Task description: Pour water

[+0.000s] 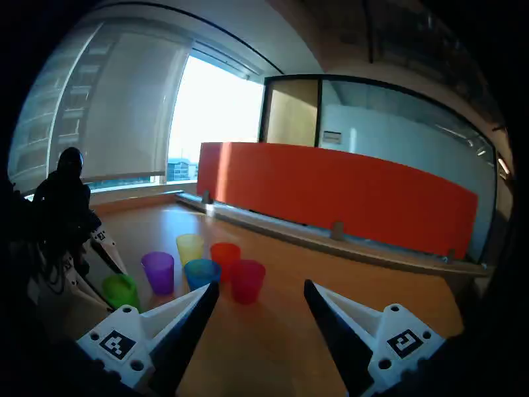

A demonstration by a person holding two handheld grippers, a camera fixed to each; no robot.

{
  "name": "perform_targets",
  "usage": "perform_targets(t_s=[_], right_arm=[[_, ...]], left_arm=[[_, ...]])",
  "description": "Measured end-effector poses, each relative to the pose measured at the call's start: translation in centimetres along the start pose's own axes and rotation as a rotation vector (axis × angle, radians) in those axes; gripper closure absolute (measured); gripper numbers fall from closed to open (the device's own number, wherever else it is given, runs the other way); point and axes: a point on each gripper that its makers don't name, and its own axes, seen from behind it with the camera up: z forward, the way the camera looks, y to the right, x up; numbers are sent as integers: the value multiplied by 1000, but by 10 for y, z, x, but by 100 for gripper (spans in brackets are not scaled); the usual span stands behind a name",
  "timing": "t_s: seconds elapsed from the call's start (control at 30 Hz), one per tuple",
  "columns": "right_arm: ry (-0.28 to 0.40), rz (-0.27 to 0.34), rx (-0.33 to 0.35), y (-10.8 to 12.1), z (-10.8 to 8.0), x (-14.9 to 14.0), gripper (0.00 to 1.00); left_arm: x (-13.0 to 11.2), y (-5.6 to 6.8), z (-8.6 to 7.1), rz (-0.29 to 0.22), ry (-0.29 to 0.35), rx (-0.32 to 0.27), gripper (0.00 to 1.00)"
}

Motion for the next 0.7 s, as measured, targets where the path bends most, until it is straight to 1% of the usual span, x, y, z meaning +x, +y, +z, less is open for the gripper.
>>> perform_targets(t_s=[0.1,0.2,0.4,0.63,0.7], right_arm=[[0,1,-3,1,0,-1,0],[0,4,-5,2,-1,-2,0],[2,7,-5,2,-2,-3,0],[1,10,-11,4,-3,-6,0],[2,12,-12,5,-4,-7,0]], left_arm=[[-1,2,2,6,-3,-6,7],[0,1,3,14,3,4,7],[2,3,4,12,10,4,7],[3,-1,6,16,19,20,7],[2,-2,6,21,17,27,9]])
